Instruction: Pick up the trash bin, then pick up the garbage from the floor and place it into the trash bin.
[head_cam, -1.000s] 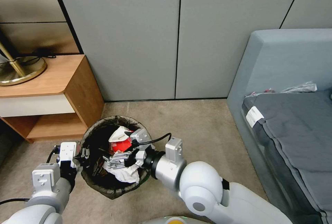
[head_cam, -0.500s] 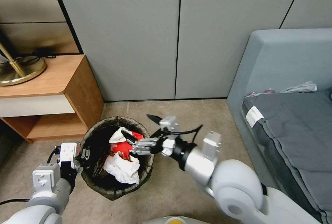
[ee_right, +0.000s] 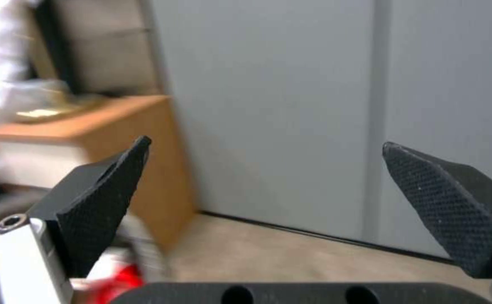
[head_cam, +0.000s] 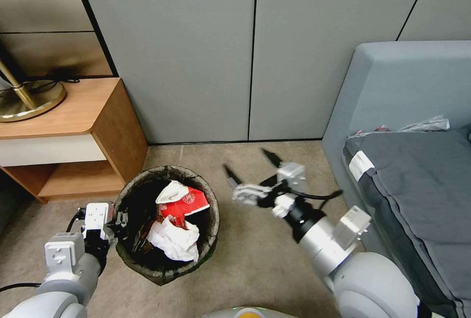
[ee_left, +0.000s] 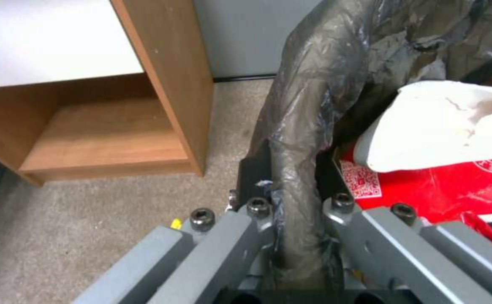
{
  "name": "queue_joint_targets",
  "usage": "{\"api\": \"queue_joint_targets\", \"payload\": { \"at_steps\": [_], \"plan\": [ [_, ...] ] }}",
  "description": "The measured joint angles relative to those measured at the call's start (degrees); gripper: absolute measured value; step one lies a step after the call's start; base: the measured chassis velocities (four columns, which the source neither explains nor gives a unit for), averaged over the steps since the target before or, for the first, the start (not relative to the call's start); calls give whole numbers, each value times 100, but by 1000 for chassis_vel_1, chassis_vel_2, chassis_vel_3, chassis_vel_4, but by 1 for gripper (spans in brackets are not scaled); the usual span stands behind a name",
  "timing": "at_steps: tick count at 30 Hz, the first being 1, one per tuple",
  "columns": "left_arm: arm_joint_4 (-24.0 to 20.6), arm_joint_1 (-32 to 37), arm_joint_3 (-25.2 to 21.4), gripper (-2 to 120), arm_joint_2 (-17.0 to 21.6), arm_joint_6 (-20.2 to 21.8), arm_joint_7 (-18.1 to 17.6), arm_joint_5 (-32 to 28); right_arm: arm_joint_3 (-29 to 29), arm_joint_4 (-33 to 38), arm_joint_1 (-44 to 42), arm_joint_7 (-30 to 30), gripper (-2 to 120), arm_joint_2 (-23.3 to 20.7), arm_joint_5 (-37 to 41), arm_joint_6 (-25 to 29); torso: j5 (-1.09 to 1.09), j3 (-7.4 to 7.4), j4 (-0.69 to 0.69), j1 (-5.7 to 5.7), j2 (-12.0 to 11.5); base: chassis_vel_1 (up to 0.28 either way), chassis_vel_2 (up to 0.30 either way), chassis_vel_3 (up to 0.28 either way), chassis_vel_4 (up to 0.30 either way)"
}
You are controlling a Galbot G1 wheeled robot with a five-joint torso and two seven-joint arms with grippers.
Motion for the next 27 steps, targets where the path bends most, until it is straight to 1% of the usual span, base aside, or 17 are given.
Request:
{"api": "queue_joint_targets", "payload": {
  "at_steps": [2, 3, 4, 6, 8, 10, 16, 22, 24, 27],
  "plan": [
    [0, -5, -1, 1, -9, 19, -1, -13, 231, -94, -311, -48, 100, 211, -545, 135, -1, 0, 1, 0, 0, 0, 0, 0, 0],
    [0, -5, -1, 1, -9, 19, -1, -13, 231, -94, -311, -48, 100, 211, -545, 135, -1, 0, 1, 0, 0, 0, 0, 0, 0],
    [0, -17, 7, 1, -34, 30, -1, -12, 436, -203, -614, -165, 100, 492, -1071, 285, -1, 0, 0, 0, 0, 0, 0, 0, 0],
    [0, -45, 12, 1, -67, 53, -1, -9, 587, -345, -940, -216, 100, 811, -1512, 506, -1, 0, 0, 0, 0, 0, 0, 0, 0],
    [0, -47, 12, 1, -72, 57, -1, -9, 616, -372, -1004, -219, 100, 866, -1573, 550, -1, 0, 1, 0, 0, 0, 0, 0, 0],
    [0, -43, 8, 1, -98, 80, -1, -3, 794, -477, -1279, -233, 100, 1065, -1772, 731, -1, 0, 0, 0, 0, 0, 0, 0, 0],
    [0, -62, -6, 1, -126, 94, 0, 38, 1021, -577, -1487, -264, 100, 1246, -1885, 1002, -1, 0, 0, 0, 0, 0, 0, 0, 0],
    [0, -144, -9, 1, -191, 130, 2, 11, 1028, -628, -1403, -264, 100, 1382, -1865, 1022, -1, 0, 1, 0, 0, 0, 0, 0, 0],
    [0, -163, -25, 1, -251, 134, 4, 1, 1012, -680, -1349, -262, 100, 1477, -1893, 983, -1, 0, 1, 0, 0, 0, 0, 0, 0],
    [0, -188, -25, 1, -299, 134, 4, 29, 1040, -695, -1354, -255, 100, 1505, -1904, 934, -1, 0, 1, 0, 0, 0, 0, 0, 0]
  ]
}}
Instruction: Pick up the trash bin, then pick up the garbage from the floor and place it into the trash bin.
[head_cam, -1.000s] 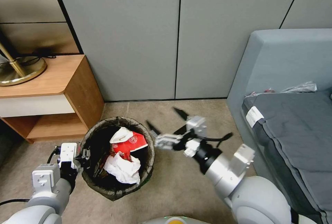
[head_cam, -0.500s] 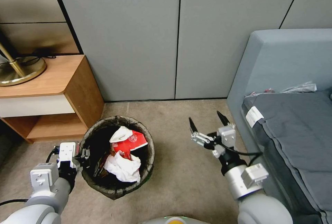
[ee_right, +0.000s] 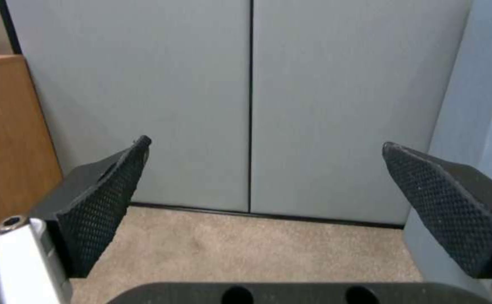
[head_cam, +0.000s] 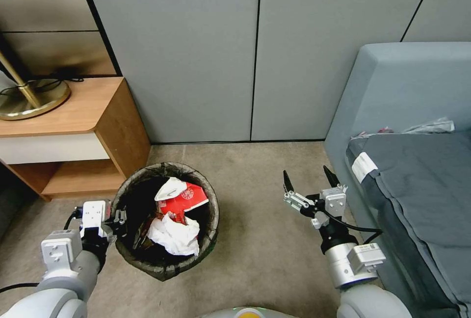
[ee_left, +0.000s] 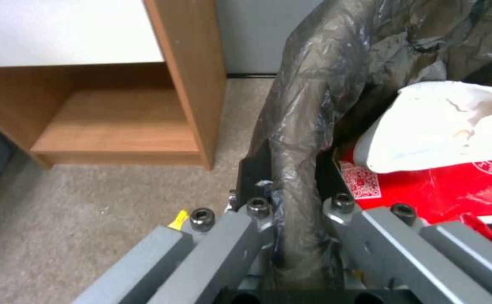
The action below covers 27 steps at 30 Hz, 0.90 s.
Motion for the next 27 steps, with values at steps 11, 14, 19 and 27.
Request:
{"api": "queue_joint_targets", "payload": {
  "at_steps": [11, 14, 19, 27],
  "plan": [
    [0, -56, 28, 1, -31, -3, -3, 40, 67, -149, 6, 160, 100, 9, 33, -111, 0, 0, 0, 1, 0, 0, 0, 0, 0],
    [0, -73, 34, 1, -30, -8, -3, 35, 53, -208, 31, 210, 100, 39, 32, -118, 0, 0, -1, 1, 0, 0, 0, 0, 0],
    [0, -115, 38, 1, -28, -13, -3, 30, -4, -287, 77, 233, 100, 45, 33, -145, 0, 0, -1, 0, 0, 34, 31, 24, 26],
    [0, -136, 44, 1, -38, -23, -3, 29, -69, -340, 137, 243, 100, 54, 39, -197, 0, 0, 0, 0, 0, 49, 61, 57, 54]
  ]
}}
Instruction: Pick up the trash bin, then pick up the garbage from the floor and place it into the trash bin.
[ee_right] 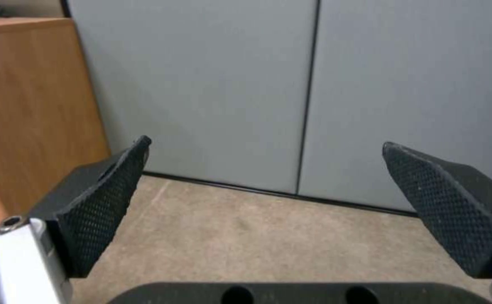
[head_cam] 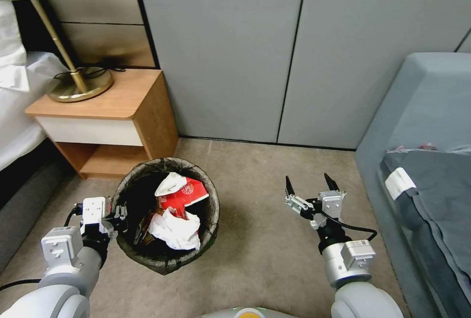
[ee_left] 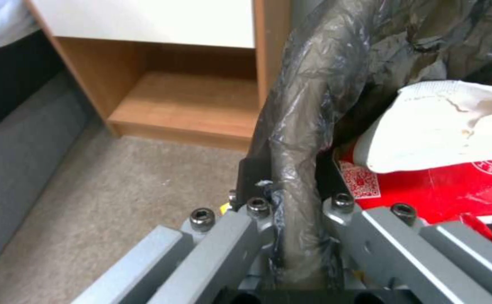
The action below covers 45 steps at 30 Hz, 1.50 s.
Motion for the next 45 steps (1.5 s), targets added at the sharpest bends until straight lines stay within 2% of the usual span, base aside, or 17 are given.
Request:
{"api": "queue_joint_targets", "payload": {
  "at_steps": [45],
  "plan": [
    [0, -31, 42, 1, 82, -19, 19, -36, -141, -102, -108, 79, 100, 245, -162, 76, 0, 0, -1, 0, 0, 64, 63, 66, 66]
  ]
}}
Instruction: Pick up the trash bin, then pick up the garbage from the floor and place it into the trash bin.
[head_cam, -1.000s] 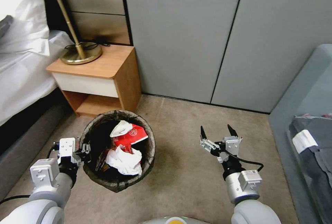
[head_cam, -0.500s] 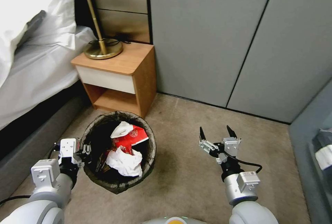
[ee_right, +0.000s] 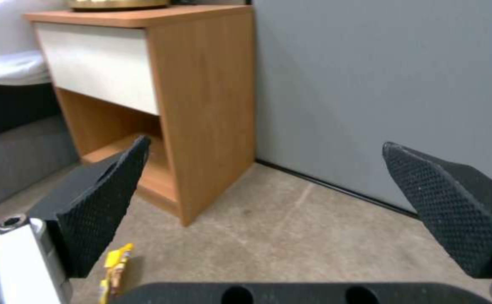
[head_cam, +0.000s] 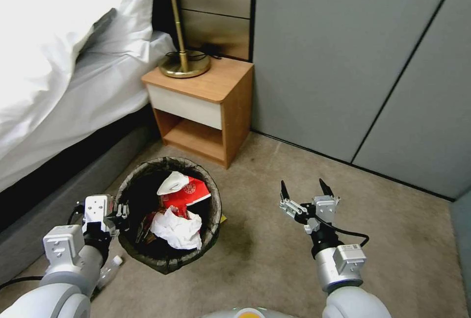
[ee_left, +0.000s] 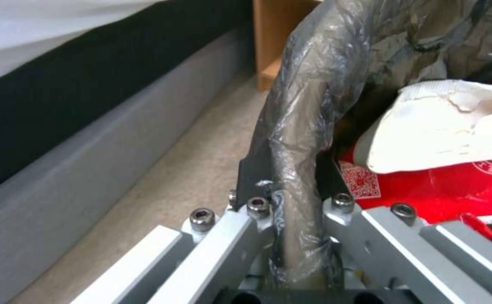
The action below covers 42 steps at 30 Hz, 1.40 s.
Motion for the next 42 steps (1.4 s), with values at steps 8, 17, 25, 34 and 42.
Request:
{"api": "queue_joint_targets", "payload": {
  "at_steps": [8, 17, 25, 34, 42],
  "plan": [
    [0, -5, 1, 1, 6, -2, 2, 0, 11, -17, 13, 0, 100, 18, -2, 5, 0, 0, 0, 0, 0, 84, 86, 83, 87],
    [0, -1, 1, 1, 8, -3, 4, 5, 10, -31, 7, 0, 100, 33, -2, 23, 0, 0, 1, 0, 0, 81, 100, 82, 82],
    [0, 12, 0, 1, 2, -119, 10, 41, 5, -33, 25, 24, 100, 32, 19, -1, 0, 0, 1, 0, 0, 81, 80, 73, 86],
    [0, 82, -21, 1, 16, -163, 38, 65, -49, -289, 720, 359, 100, -205, 622, -680, 1, 0, -1, 0, 0, 20, 28, 21, 27],
    [0, 199, -29, 1, 32, -161, 16, 46, -323, -990, 1485, 557, 100, -568, 1533, -1208, 0, 0, 0, 0, 0, 0, 0, 0, 0]
  ]
}}
